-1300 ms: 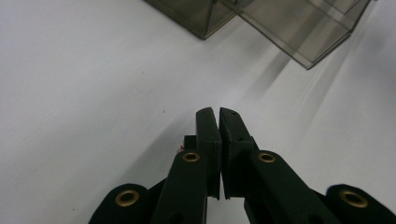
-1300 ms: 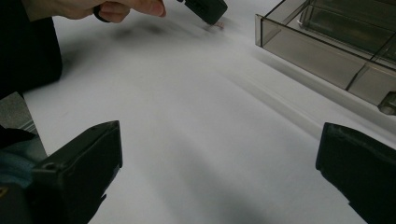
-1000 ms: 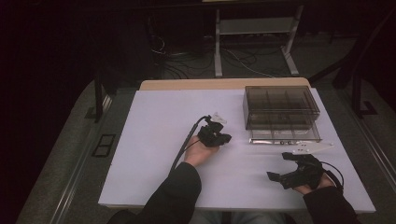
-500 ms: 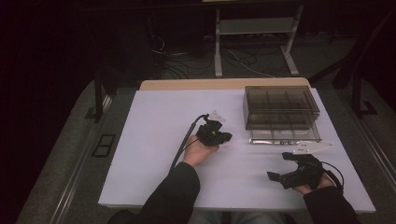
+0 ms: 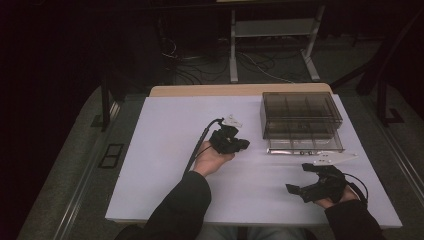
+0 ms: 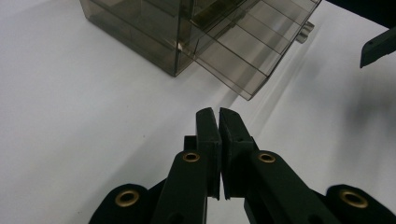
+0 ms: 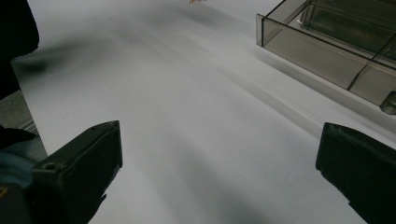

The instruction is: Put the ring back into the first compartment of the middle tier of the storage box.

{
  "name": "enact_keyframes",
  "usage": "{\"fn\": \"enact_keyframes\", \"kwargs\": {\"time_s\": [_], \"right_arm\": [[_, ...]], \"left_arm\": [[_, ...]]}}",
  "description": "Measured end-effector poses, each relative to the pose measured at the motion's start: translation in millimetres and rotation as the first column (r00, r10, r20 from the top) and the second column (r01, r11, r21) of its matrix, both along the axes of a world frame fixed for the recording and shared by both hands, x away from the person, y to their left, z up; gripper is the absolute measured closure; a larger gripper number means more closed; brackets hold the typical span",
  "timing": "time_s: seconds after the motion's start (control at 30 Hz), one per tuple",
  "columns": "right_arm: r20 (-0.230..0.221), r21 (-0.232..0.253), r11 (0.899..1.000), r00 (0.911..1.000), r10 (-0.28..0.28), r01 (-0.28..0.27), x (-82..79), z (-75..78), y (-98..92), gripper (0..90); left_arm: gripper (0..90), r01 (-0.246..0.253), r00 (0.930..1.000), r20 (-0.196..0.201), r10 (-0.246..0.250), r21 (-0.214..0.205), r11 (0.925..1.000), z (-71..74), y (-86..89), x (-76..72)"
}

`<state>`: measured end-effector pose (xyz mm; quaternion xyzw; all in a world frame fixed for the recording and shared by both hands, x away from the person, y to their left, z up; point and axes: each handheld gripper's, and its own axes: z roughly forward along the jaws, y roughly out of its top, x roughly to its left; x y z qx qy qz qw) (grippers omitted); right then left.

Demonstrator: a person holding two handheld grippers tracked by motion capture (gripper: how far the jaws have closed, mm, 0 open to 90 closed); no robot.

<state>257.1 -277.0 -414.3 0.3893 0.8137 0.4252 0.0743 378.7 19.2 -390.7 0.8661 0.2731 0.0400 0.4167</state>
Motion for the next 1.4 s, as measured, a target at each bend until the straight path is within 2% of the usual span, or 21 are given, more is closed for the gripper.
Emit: {"fn": "enact_keyframes", "kwargs": {"time_s": [0.13,0.27,0.6,0.7,1.4], "right_arm": [[0.001,0.003,1.0,1.0,-0.002,0.002,-0.2,0.3,-0.4,0.0],[0.001,0.003,1.0,1.0,0.0,0.0,-0.4,0.3,-0.3,0.0],[0.003,0.005,1.0,1.0,-0.001,0.001,-0.8,0.9,-0.7,0.0],[0.003,0.005,1.0,1.0,0.0,0.0,-0.9,0.9,-0.9,0.0],[0.002,0.008,1.0,1.0,0.004,-0.004,-1.1,2.0,-1.7,0.0]], "left_arm": [[86.9,0.008,0.9999,0.011,-0.009,0.011,0.9999,6.1,-0.3,0.1],[86.9,0.021,0.9997,0.009,-0.021,0.004,0.9998,10.6,-0.3,0.8],[86.9,0.053,0.9985,0.015,-0.053,0.02,0.9984,28.0,-7.5,1.5],[86.9,0.061,0.9981,0.011,-0.062,0.015,0.998,29.8,-8.7,2.2],[86.9,0.125,0.9917,0.021,-0.127,0.053,0.9907,44.1,-39.1,4.1]]}}
